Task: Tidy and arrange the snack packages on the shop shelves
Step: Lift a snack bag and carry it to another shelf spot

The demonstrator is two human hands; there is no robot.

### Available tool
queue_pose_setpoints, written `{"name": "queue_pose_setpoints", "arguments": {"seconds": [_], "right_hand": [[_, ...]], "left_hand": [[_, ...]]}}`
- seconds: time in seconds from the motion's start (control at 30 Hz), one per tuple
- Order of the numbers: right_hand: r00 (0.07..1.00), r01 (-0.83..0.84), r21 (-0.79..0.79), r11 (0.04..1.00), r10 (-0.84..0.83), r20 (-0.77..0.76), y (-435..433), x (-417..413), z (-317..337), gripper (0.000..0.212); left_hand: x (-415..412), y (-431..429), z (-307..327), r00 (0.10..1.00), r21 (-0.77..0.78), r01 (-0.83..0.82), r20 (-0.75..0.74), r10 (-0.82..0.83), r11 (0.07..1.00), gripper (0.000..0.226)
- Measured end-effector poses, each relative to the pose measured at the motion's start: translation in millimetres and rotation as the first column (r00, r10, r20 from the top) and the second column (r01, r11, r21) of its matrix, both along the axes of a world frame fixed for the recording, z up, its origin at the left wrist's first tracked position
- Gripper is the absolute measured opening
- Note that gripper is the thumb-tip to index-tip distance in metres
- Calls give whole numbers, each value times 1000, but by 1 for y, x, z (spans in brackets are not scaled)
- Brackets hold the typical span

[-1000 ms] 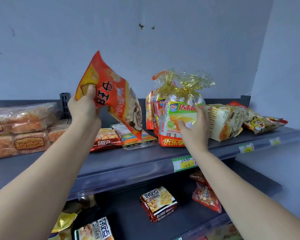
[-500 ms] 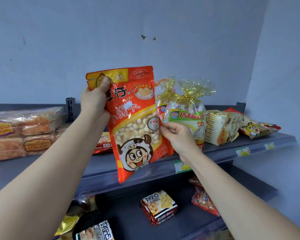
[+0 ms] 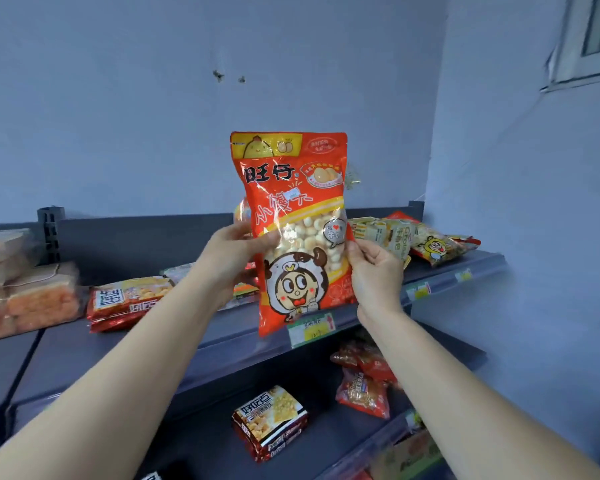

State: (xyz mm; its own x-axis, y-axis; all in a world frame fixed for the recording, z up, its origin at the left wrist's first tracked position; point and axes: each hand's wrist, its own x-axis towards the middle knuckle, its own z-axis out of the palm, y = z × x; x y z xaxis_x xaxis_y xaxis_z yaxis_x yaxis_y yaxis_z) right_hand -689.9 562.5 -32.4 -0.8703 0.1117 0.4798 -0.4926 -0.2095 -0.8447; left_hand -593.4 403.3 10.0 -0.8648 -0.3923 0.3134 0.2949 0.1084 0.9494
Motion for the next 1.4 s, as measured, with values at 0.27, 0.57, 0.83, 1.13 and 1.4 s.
{"name": "queue_pose_setpoints", "arguments": {"seconds": [0.27,0.57,0.83,1.13,1.4], "right_hand": [[990,127,-20,992,-126,55,96,-58,-11,15],[994,68,69,995,-73,79,210,-143,-4,19],[998,-24,128,992,30,-48,272,-211,-9,18],[994,44,426,904,3,-108,265,-327,-26,82],[992,120,703,701,-108,-62,257,-419,-31,71]], "left_hand": [[-71,90,-12,998,-63,23,54,-20,998,22],[-171,207,-18,997,20,-73,17,72,997,11],[-260,268,0,981,95,-190,-5,191,977,11],[-387,277,11,961,40,-277,5,277,960,17],[-465,278,-33,900,-669,60,357,250,741,113]]}}
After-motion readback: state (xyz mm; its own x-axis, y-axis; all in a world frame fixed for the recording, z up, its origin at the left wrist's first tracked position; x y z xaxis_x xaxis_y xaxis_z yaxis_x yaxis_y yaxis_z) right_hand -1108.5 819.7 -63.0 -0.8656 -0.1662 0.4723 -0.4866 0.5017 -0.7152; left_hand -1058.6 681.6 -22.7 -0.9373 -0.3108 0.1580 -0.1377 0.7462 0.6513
